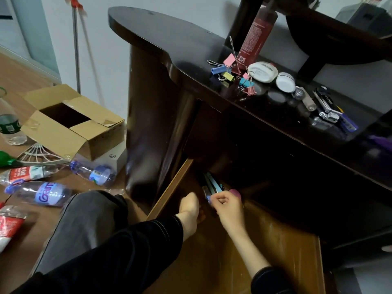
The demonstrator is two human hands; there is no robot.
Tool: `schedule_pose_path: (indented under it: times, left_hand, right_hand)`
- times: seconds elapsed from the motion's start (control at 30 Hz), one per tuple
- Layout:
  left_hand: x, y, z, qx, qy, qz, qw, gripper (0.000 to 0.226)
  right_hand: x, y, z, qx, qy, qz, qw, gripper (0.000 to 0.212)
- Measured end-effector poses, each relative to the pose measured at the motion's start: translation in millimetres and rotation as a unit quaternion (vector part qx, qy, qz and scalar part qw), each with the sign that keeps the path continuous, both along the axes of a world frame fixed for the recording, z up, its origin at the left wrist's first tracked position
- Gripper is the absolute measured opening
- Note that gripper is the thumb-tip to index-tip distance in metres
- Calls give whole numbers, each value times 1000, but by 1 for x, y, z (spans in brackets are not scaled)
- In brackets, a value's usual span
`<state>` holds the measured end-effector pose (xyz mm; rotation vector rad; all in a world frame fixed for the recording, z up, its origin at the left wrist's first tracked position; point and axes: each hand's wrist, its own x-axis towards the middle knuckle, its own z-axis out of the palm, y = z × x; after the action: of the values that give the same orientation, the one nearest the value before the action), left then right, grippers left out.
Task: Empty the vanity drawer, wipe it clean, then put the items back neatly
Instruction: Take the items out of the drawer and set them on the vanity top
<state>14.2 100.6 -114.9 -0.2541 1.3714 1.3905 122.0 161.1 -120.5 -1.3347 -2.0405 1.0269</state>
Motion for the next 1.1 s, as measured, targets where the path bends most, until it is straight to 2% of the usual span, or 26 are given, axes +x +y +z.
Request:
schedule_pose_path:
  times: [0.1,0.2,0.3,0.43,0.53,0.67,0.8,0.9,1.0,1.1]
  left_hand:
    - [5,1,-1,19,-17,-6,1000,25]
    - [7,1,3,32,-39,-11,999,23]
    - [6,0,4,25,-29,-15,999,17]
    - [-1,-4,9,8,-3,-28,1000,21]
    - [-3,-4,15,15,-9,-30,999,23]
    - [-4,-5,19,22,-30,-33,999,24]
    - [-4,-4,18,20,-40,-26,999,26]
    - [-4,-2,16,26,-43,-20,999,23]
    - [-4,-1,13,29,-45,-17,998,21]
    - [-4,-1,11,29,-39,-23,999,20]
  right_hand:
    - [5,-11,14,-39,60,30,997,13]
    - [11,-16,22,-63,20,111,992,11]
    - [19,-10,21,-22,-23,96,995,11]
    - [21,16,14,31,-131,29,990,16]
    - [13,35,6,70,-282,36,956,40]
    - [-5,51,0,105,-366,43,924,40]
    - [-19,60,0,52,-348,-3,936,40]
    - [-24,58,-4,47,-319,-9,947,40]
    - [-23,48,-9,75,-323,6,943,31]
    - [-20,40,-10,68,-273,-1,960,18]
